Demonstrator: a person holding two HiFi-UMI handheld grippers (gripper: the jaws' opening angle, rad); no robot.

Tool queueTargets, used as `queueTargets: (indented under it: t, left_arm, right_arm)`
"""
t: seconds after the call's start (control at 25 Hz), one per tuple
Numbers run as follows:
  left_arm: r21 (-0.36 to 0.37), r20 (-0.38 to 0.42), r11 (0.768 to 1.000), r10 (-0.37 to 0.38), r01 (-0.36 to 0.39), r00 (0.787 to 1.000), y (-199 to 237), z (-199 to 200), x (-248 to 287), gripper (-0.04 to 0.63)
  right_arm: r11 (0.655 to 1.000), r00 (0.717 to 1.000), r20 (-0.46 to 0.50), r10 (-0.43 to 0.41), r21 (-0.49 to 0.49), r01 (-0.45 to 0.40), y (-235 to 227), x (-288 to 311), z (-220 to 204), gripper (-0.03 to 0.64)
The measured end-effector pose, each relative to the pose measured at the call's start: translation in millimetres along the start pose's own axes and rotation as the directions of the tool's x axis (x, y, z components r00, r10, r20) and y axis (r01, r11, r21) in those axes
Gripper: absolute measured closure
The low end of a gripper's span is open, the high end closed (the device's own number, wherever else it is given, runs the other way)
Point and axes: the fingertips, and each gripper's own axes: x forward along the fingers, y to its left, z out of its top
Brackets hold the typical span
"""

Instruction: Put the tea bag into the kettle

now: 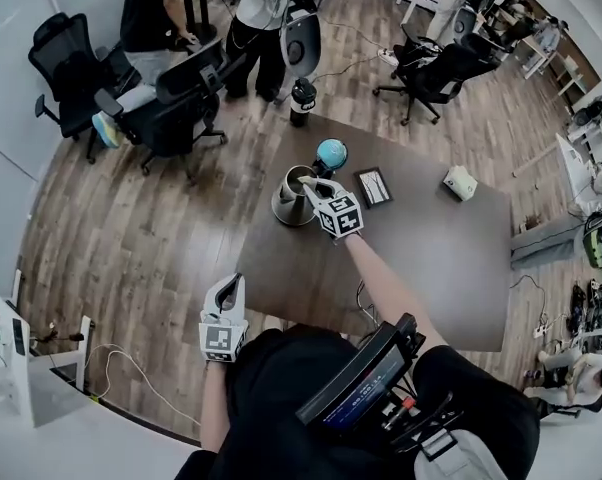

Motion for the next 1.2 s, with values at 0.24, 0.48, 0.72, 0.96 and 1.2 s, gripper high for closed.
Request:
queueTargets:
  t: [0.24, 0.48, 0.72, 0.96, 1.2]
  left_arm:
    - [-0.016, 0.010, 1.000, 0.018, -0.018, 1.000, 6.8, 0.1, -1.1, 0.594]
    - [-0.023, -0.007, 1.000, 0.012, -0.012, 1.000, 6.8, -4.6, -1.4, 0.594]
    - [-0.023, -0.012, 1.000, 0.006, -0.006, 1.000, 10.2, -3.6, -1.3, 0.594]
    - [-0.023, -0.019, 1.000, 0.004, -0.005, 1.000, 7.2, -4.2, 2.0, 0.594]
    - [-0.017, -0.025, 1.000, -0.002, 0.002, 1.000, 3.8, -7.7, 2.1, 0.594]
  right_arm:
    - [1.000, 1.000, 0.005, -0.010, 0.000, 0.010, 0.0, 4.7, -0.7, 0.560]
    - [1.000, 0.999, -0.037, -0.018, -0.001, 0.018, -0.5, 7.4, -1.2, 0.560]
    - [1.000, 0.999, -0.053, -0.010, -0.004, 0.009, 3.3, 11.2, 2.0, 0.560]
    - [1.000, 0.999, -0.044, -0.004, -0.002, 0.004, -0.1, 10.0, 2.2, 0.560]
    - [1.000, 0.999, -0.036, 0.008, -0.001, -0.008, 1.6, 6.5, -1.0, 0.560]
